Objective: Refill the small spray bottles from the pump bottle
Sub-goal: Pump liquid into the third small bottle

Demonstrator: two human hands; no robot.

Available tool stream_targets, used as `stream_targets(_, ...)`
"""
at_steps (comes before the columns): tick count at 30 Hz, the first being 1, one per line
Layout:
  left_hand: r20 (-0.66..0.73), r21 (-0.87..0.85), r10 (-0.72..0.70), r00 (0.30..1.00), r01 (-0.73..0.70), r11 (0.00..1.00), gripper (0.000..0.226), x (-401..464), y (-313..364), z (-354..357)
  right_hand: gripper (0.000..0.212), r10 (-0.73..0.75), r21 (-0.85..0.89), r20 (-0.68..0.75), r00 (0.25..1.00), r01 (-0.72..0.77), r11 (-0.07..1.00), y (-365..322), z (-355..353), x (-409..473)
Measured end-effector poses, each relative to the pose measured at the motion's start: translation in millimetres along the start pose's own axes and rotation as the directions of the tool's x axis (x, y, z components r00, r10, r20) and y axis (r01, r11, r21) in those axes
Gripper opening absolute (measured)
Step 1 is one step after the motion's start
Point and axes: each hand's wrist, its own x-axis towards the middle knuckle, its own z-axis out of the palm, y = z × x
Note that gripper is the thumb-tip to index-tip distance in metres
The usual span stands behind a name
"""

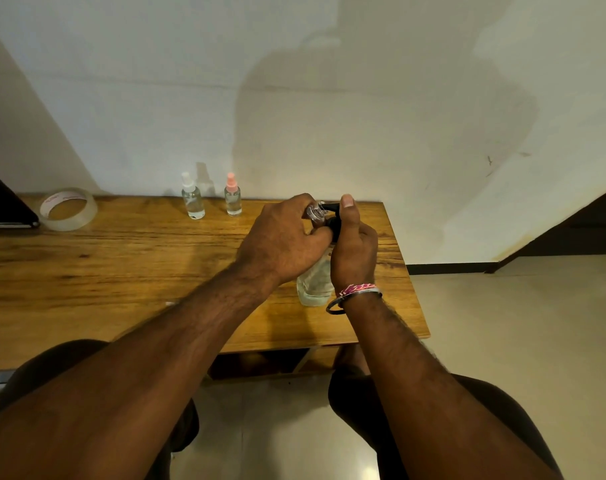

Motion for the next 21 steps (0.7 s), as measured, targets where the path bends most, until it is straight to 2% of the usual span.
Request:
stream_targets(5,0.003,0.028,0.006,1.000,-0.006,1.000,0.019,0.1,-1.3,-0.2,0.046,-0.009,0.002,-0.010,1.000,0.009,1.000,-3.1,-1.1,0.7)
stream_targets(16,-0.013,0.004,0.007,1.000,-0.007,1.000,0.008,-0.1,-0.9,-1.6,0.044,-0.003,0.008,0.003,1.000,0.003,1.000,-4.0,-0.5,-2.8)
stream_targets(21,-0.010,0.010,0.014,1.000,-0.014,1.000,0.008,0.9,-2.3,-2.5,0.052,0.002,-0.005,0.015,1.000,-0.002,1.000,-4.7,0.9,-3.1)
